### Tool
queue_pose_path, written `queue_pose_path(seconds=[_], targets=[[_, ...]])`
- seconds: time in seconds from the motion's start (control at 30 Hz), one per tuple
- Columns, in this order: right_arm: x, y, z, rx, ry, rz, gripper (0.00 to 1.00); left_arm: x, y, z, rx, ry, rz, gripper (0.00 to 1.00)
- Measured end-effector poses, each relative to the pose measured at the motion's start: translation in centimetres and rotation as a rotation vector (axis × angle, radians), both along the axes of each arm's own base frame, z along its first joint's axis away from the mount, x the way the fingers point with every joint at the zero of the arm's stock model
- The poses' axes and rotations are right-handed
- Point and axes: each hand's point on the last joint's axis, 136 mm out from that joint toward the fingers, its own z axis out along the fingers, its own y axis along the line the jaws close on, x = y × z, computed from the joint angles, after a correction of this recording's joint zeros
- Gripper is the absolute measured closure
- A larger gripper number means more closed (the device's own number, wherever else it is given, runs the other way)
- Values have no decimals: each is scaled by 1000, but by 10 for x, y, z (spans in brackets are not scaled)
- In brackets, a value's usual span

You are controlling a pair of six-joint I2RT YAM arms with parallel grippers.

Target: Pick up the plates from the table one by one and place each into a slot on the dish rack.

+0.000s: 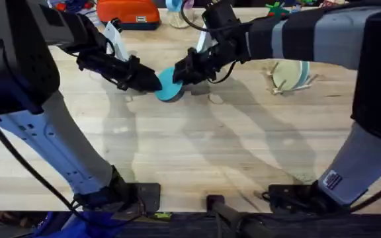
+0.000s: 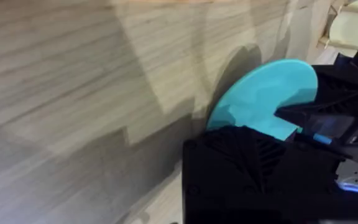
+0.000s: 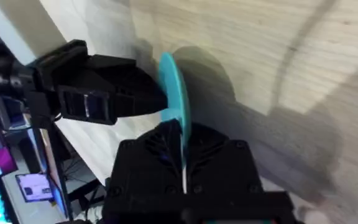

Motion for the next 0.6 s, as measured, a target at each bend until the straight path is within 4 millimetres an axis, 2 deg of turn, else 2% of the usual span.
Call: queue_pose_path(seconds=[0.47,0.6], targets=[[-8,3,5,24,-37,85,972,-15,-1,4,0,-9,-75,960],[-10,2,14,17,-75,113,972,-17,1,20,41,-46,-89,960]])
